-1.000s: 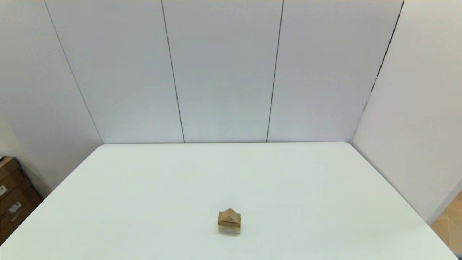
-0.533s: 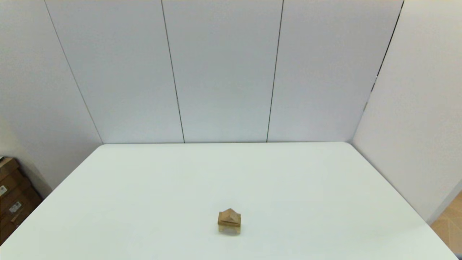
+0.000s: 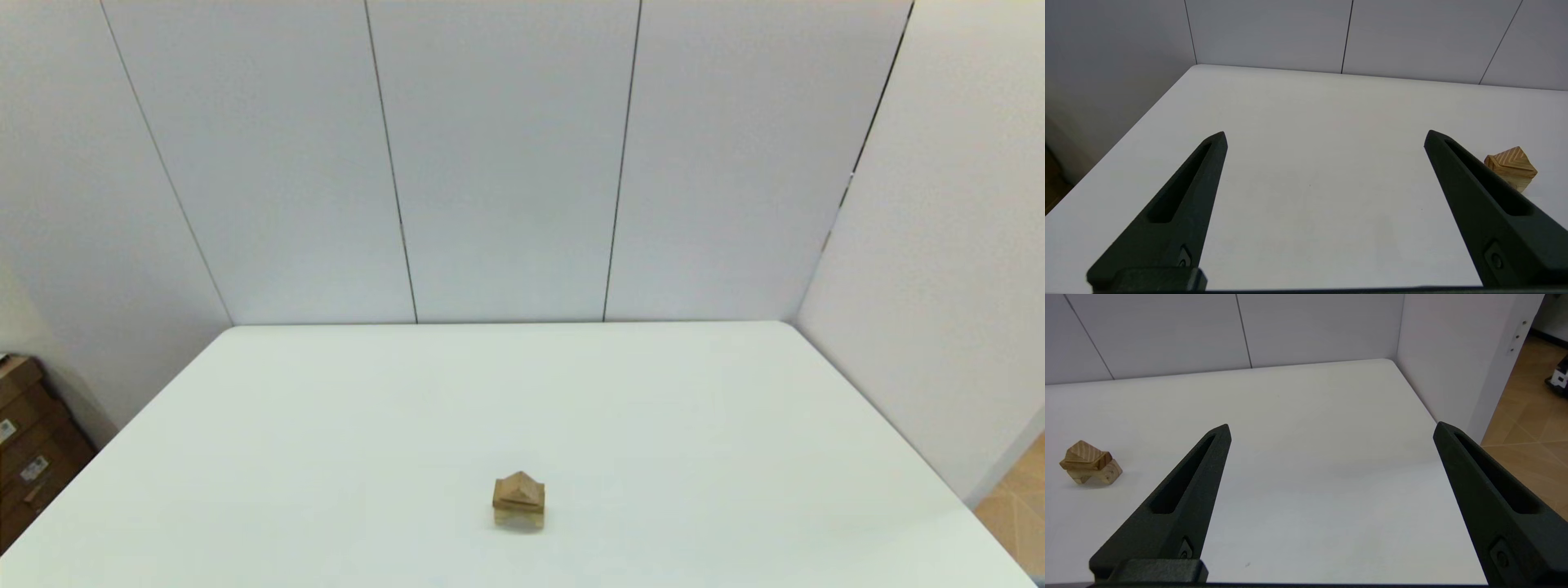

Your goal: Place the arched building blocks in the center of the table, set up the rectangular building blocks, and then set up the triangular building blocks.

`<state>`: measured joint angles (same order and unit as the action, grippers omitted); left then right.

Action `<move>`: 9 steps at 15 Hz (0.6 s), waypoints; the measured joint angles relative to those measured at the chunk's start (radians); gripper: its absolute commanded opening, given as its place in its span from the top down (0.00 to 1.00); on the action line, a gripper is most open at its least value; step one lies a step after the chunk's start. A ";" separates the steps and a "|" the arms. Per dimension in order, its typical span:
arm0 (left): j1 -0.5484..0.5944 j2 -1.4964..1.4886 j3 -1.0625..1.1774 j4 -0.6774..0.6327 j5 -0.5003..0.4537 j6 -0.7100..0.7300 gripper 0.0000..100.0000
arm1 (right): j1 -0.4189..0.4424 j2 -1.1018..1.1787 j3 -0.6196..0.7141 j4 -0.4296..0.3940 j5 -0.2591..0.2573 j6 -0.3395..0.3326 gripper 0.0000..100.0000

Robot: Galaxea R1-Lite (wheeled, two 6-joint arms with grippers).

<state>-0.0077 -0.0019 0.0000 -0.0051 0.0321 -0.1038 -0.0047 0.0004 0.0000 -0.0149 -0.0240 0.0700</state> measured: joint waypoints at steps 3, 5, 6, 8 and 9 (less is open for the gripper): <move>0.000 0.000 0.000 -0.001 0.000 0.000 0.00 | 0.000 0.000 0.000 0.000 0.000 0.000 0.00; 0.000 0.000 0.000 0.000 0.000 0.000 0.00 | 0.000 0.000 0.000 0.000 -0.001 0.000 0.00; 0.000 0.000 0.000 0.000 0.000 0.000 0.00 | 0.000 0.000 0.000 -0.001 -0.001 -0.002 0.00; 0.000 0.000 0.000 -0.001 0.000 0.000 0.00 | 0.000 0.000 0.000 0.000 -0.001 -0.004 0.00; 0.000 0.000 0.000 0.000 -0.001 0.000 0.00 | 0.000 0.000 0.000 0.000 -0.002 0.004 0.00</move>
<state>-0.0077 -0.0019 0.0000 -0.0053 0.0313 -0.1034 -0.0047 0.0004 0.0000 -0.0149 -0.0257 0.0745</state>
